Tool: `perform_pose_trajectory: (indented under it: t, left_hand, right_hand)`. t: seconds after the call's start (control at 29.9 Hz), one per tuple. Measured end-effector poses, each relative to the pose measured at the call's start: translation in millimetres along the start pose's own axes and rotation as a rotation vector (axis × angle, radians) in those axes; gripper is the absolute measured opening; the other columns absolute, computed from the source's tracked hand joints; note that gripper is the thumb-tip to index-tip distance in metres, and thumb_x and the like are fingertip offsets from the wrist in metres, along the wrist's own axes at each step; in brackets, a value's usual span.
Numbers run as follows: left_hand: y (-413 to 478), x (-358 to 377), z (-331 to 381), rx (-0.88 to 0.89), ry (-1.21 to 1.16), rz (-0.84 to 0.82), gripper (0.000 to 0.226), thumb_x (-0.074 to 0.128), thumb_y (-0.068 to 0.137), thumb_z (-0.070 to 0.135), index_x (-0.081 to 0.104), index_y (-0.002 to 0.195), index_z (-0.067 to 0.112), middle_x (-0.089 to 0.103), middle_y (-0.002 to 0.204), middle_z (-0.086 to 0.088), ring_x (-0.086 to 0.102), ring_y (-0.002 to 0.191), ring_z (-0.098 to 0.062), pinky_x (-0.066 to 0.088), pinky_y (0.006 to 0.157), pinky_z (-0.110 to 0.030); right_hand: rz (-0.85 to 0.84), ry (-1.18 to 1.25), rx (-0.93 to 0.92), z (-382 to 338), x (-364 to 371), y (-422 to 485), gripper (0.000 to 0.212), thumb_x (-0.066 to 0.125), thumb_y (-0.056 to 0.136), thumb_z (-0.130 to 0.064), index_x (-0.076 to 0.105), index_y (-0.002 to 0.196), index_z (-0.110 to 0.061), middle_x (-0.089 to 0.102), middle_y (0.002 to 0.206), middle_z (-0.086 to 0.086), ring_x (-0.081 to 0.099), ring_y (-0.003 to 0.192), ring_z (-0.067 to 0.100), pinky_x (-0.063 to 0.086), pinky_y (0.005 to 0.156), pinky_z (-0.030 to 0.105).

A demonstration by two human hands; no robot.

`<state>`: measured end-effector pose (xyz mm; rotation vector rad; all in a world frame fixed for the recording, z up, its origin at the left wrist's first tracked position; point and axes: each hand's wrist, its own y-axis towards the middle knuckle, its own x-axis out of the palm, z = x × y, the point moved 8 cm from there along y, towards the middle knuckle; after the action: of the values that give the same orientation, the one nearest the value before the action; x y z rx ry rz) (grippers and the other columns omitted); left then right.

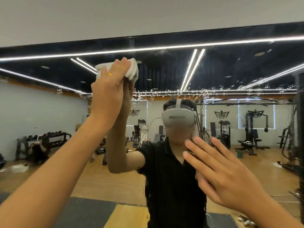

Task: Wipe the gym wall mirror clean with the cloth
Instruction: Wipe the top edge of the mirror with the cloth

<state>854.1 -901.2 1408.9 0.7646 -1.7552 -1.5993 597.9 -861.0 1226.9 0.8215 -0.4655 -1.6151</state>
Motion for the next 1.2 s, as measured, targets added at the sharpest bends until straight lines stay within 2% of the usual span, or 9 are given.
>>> perform_pose_trajectory:
  t: [0.1,0.23,0.37,0.47,0.6,0.74,0.87,1.04,1.2]
  left_hand:
    - [37.3,1.2,-1.1,-0.043,0.026,0.010,0.042,0.046,0.103,0.006,0.060,0.142,0.013,0.065,0.135,-0.012,0.061,0.121,-0.034,0.048,0.099,-0.039]
    - [75.3,4.4,4.0,-0.039,0.043,0.032,0.032,0.042,0.107,0.015,0.065,0.128,0.019,0.067,0.110,-0.011,0.058,0.095,-0.015,0.035,0.078,-0.003]
    - [43.7,2.2,10.0,-0.050,-0.040,-0.009,0.037,0.046,0.106,0.011,0.063,0.138,0.014,0.068,0.117,-0.020,0.064,0.100,-0.027,0.046,0.086,-0.016]
    - [-24.1,-2.4,24.4,-0.017,-0.050,-0.065,0.037,0.048,0.108,0.016,0.060,0.142,0.013,0.070,0.117,-0.019,0.061,0.087,-0.014,0.047,0.080,-0.004]
    - [-54.2,2.1,27.6,-0.024,-0.061,-0.101,0.039,0.050,0.105,0.016,0.061,0.142,0.012,0.067,0.132,-0.021,0.071,0.102,-0.037,0.059,0.091,-0.055]
    - [9.3,7.4,25.3,-0.051,-0.043,-0.056,0.041,0.049,0.103,0.005,0.061,0.142,0.013,0.065,0.135,-0.018,0.062,0.119,-0.039,0.052,0.099,-0.050]
    - [72.2,14.0,27.3,-0.062,-0.016,-0.031,0.037,0.043,0.105,0.009,0.064,0.136,0.015,0.068,0.118,-0.017,0.062,0.108,-0.031,0.040,0.087,-0.014]
    - [47.6,14.4,30.1,-0.065,-0.036,-0.044,0.043,0.046,0.103,0.008,0.060,0.142,0.020,0.066,0.125,-0.019,0.062,0.109,-0.037,0.052,0.092,-0.038]
    - [-19.2,5.6,40.4,-0.029,-0.103,-0.092,0.040,0.052,0.105,0.009,0.060,0.143,0.019,0.065,0.135,-0.016,0.064,0.117,-0.033,0.050,0.098,-0.031]
  right_hand:
    - [0.017,0.001,0.000,-0.7,-0.1,-0.3,0.059,0.051,0.097,-0.030,0.047,0.154,-0.015,0.036,0.165,0.011,0.028,0.155,0.029,0.027,0.122,0.054]
    - [0.028,0.005,0.004,0.3,0.2,-1.8,0.060,0.051,0.097,-0.030,0.043,0.155,-0.015,0.036,0.165,0.010,0.028,0.155,0.029,0.028,0.121,0.054]
    - [0.032,0.002,0.007,-0.5,-0.2,-3.0,0.058,0.049,0.098,-0.029,0.044,0.155,-0.016,0.036,0.165,0.010,0.029,0.155,0.028,0.029,0.120,0.054]
    - [0.030,0.005,0.019,-0.1,-0.2,-4.2,0.058,0.051,0.098,-0.029,0.047,0.154,-0.015,0.035,0.165,0.010,0.029,0.155,0.028,0.030,0.120,0.055]
    - [0.029,0.004,0.015,-1.2,0.4,-3.3,0.059,0.052,0.097,-0.028,0.047,0.154,-0.015,0.035,0.165,0.010,0.028,0.155,0.028,0.030,0.120,0.055]
    - [0.029,0.001,0.014,-0.5,-0.1,-3.7,0.059,0.050,0.098,-0.029,0.046,0.154,-0.015,0.034,0.165,0.010,0.028,0.155,0.028,0.029,0.120,0.055]
    - [0.023,-0.003,0.003,-0.4,1.2,-3.8,0.060,0.050,0.098,-0.031,0.045,0.155,-0.014,0.034,0.166,0.010,0.027,0.155,0.029,0.028,0.120,0.055]
    - [0.033,-0.004,0.007,-0.9,-1.2,-2.3,0.058,0.050,0.098,-0.031,0.048,0.153,-0.014,0.036,0.165,0.010,0.027,0.155,0.029,0.029,0.120,0.054]
    - [0.021,-0.006,0.006,-0.9,-1.8,-2.2,0.058,0.051,0.097,-0.031,0.049,0.153,-0.014,0.036,0.165,0.010,0.027,0.155,0.028,0.029,0.120,0.054]
